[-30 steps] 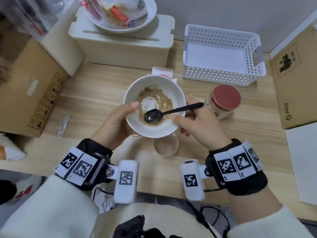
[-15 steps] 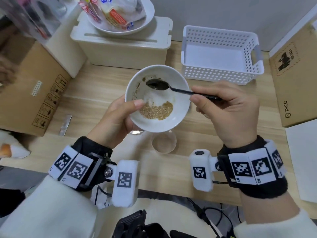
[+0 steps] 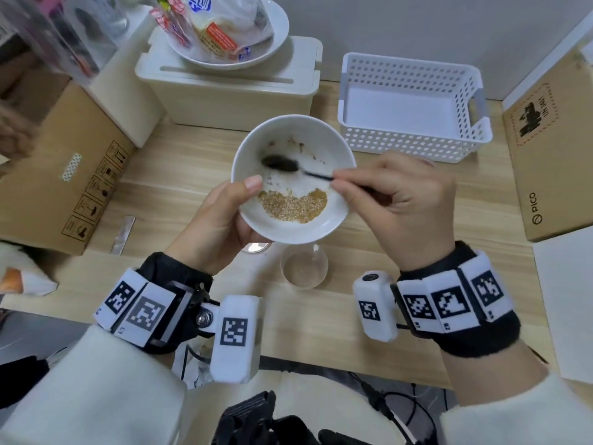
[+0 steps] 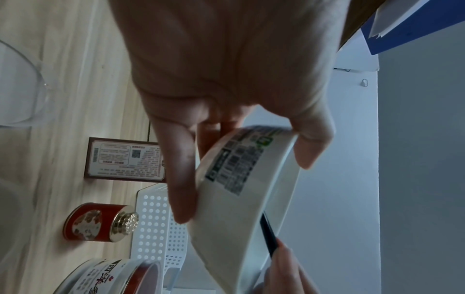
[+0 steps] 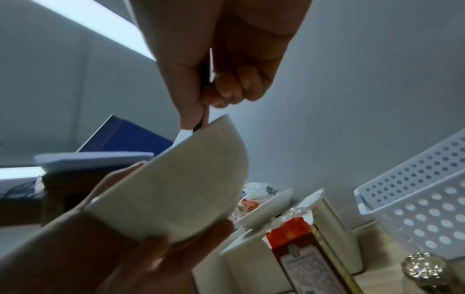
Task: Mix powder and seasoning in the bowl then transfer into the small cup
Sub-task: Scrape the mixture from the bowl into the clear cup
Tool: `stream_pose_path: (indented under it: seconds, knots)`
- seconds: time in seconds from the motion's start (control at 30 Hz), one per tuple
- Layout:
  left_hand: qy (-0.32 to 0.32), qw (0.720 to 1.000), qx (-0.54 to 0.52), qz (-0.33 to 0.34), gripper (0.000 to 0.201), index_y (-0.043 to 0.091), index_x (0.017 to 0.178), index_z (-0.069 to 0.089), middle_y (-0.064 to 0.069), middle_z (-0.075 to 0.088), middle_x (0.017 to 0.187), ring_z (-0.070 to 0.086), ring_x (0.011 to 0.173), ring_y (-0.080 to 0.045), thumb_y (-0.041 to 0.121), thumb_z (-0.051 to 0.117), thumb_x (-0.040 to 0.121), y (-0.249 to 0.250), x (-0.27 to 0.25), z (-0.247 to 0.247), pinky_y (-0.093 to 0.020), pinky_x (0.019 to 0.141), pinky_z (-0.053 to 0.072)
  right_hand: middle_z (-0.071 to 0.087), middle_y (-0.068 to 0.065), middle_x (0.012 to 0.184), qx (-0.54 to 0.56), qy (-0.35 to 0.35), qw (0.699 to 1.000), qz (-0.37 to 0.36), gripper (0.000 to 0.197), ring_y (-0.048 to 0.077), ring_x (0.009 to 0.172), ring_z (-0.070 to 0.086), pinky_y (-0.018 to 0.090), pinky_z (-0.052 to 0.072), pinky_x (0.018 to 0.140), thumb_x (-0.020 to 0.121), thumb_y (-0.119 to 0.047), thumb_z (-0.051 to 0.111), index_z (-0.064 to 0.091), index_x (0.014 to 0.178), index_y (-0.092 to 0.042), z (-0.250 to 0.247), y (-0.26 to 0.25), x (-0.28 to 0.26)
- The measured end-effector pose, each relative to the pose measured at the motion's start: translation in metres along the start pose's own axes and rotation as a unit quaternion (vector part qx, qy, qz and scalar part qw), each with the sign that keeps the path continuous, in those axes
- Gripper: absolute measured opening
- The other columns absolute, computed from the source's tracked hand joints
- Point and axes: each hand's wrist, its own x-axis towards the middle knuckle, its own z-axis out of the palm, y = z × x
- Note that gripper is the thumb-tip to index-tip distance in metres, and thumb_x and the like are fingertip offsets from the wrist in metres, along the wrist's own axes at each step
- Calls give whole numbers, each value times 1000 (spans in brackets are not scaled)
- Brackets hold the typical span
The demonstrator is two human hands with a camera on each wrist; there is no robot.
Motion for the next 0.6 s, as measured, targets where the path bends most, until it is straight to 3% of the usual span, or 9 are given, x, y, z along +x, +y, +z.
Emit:
stream_pose_path:
  seconds: [0.07,0.13,0.2,0.3,0.4,0.5,0.6]
  knots:
    - [8,1000,5,-1,57,24,104,67,-6,69,110,66,103,-25,52,77,56,-2,1,-1,-43,74,59,66,4,66,13,-31,999,-8,8,5,58,52,9,39,57,76,-13,73,73,82,-7,2,-1,-2]
    - [16,1000,6,-4,47,23,106,64,-4,70,108,66,101,-24,44,69,64,-2,2,-2,-43,73,59,63,1,67,5,-4,1000,-1,10,0,58,48,5,36,59,77,-13,72,73,84,-7,1,-1,0]
    - [20,1000,7,-9,48,21,107,61,-2,72,103,68,96,-22,42,60,64,-3,2,-3,-40,69,59,62,3,66,-18,19,1000,8,11,3,59,47,5,36,59,78,-14,72,73,86,-7,0,2,0]
    - [15,1000,11,-5,59,14,113,57,-2,72,103,68,96,-20,38,71,61,-5,3,-5,-37,66,60,65,6,65,6,-45,999,11,9,5,60,51,8,40,59,76,-15,73,74,83,-9,2,4,-6]
    - [13,1000,20,8,61,16,117,55,-1,72,104,68,97,-18,36,72,61,-7,2,-8,-31,65,59,64,6,65,25,-34,999,8,10,7,59,51,12,41,57,76,-14,73,73,84,-8,3,2,-10]
    - [5,999,41,14,82,14,124,51,-4,68,110,66,100,-21,47,81,54,-7,2,-10,-33,67,59,60,9,65,24,-24,999,-9,9,6,60,47,10,39,59,77,-12,73,73,84,-6,7,0,-10]
    - [1,998,57,28,94,14,129,46,-3,66,111,65,100,-21,53,82,52,-6,3,-13,-34,71,58,60,9,66,-2,-84,996,-23,6,10,58,49,15,40,57,77,-12,73,74,79,-6,5,3,-10]
